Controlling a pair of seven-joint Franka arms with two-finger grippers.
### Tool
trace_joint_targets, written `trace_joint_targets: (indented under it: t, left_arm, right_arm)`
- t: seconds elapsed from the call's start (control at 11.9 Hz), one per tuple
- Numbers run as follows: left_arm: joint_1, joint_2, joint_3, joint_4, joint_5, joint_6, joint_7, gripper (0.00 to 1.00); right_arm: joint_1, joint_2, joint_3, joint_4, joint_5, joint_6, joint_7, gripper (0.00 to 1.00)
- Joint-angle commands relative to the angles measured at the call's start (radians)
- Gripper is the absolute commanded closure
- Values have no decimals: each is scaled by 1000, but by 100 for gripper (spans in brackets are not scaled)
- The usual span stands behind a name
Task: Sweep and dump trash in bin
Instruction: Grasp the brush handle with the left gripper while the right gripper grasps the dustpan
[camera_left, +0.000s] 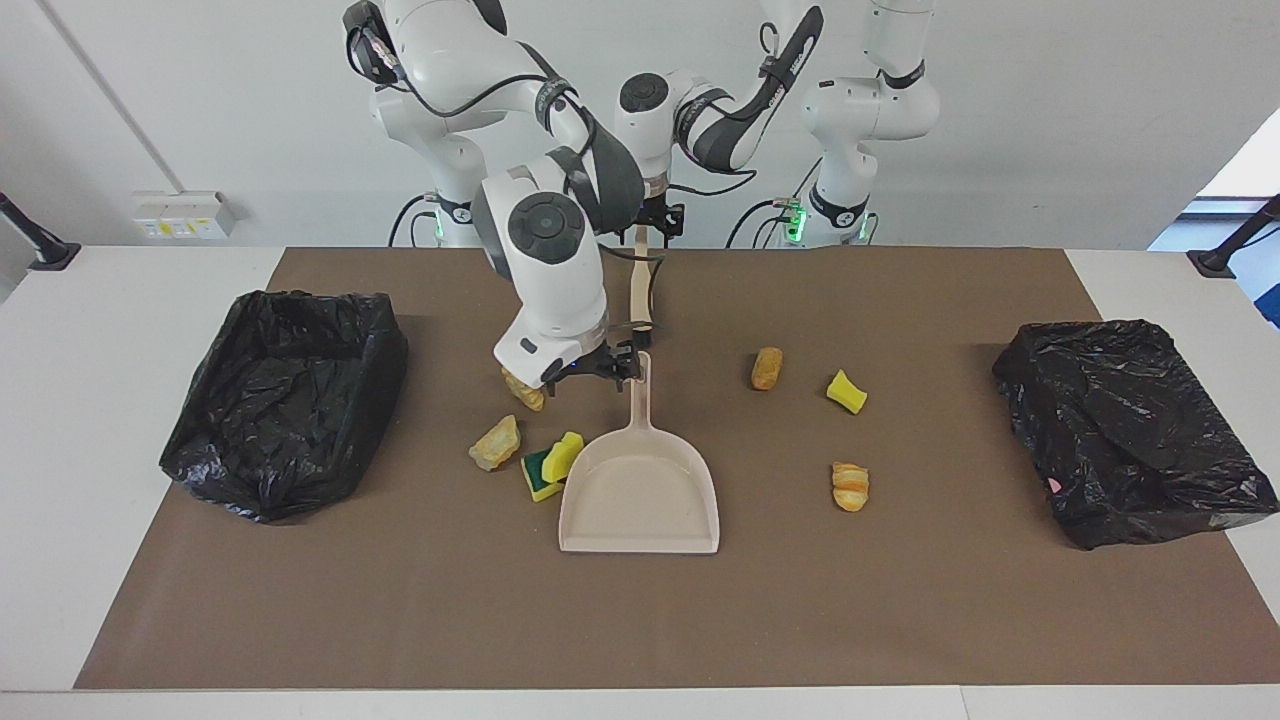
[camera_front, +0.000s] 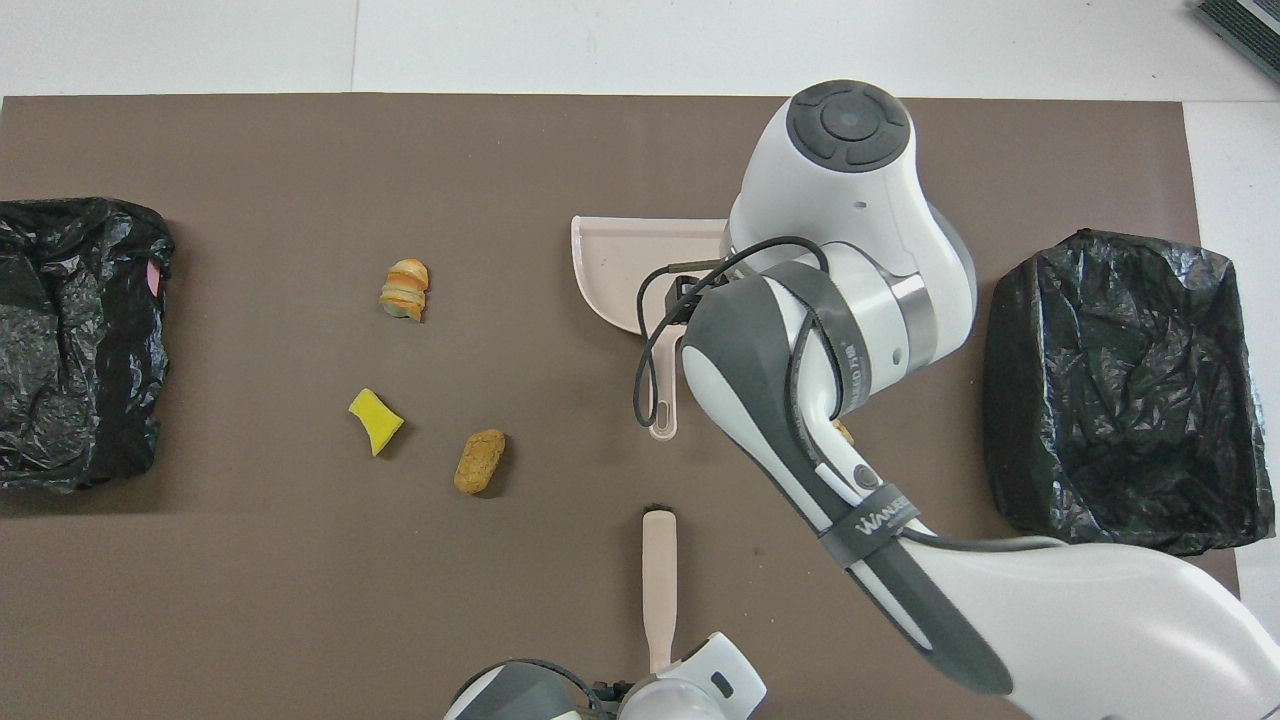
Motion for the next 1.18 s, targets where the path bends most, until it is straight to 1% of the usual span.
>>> trace_joint_targets:
  t: [0.0,0.08,0.25,0.34,0.42,0.5,0.67,0.76,0.84,1.01,1.09]
  left_arm:
    - [9,-1,-5,-13,-16,16,2,88]
    - [15,1,-5,-13,-15,14,5,99]
    - [36,-4,-1,-5,-15,-18,6,100]
    - [38,-17,15,1,-15,-72,14,100]
    - [33,-34,51,13,-3,-122,49,100]
    - [30,-60,85,14,4,-154,128,100]
    - [26,-131,183,6,5,-252,268,100]
    - [30,-155,211,-3,5,-272,360,100]
    - [30,-168,258,-14,7,-285,434,100]
    - [32,-168,332,-39,13,-285,538,100]
    - [32,-166,369,-49,25,-282,574,100]
  right_arm:
    - [42,71,5,21,16,74,38,0]
    - [38,76,6,10,14,93,35,0]
    - [67,62,6,-69,20,169,48,0]
    - [73,49,6,-123,22,211,37,0]
    - [59,36,8,-169,23,249,35,0]
    - [62,25,11,-185,23,259,42,0]
    - [64,6,11,-218,52,247,46,0]
    - [65,2,11,-222,54,243,48,0]
    - [70,1,11,-220,55,239,55,0]
    - [71,-10,11,-226,55,201,57,0]
    - [70,-11,11,-231,55,197,60,6]
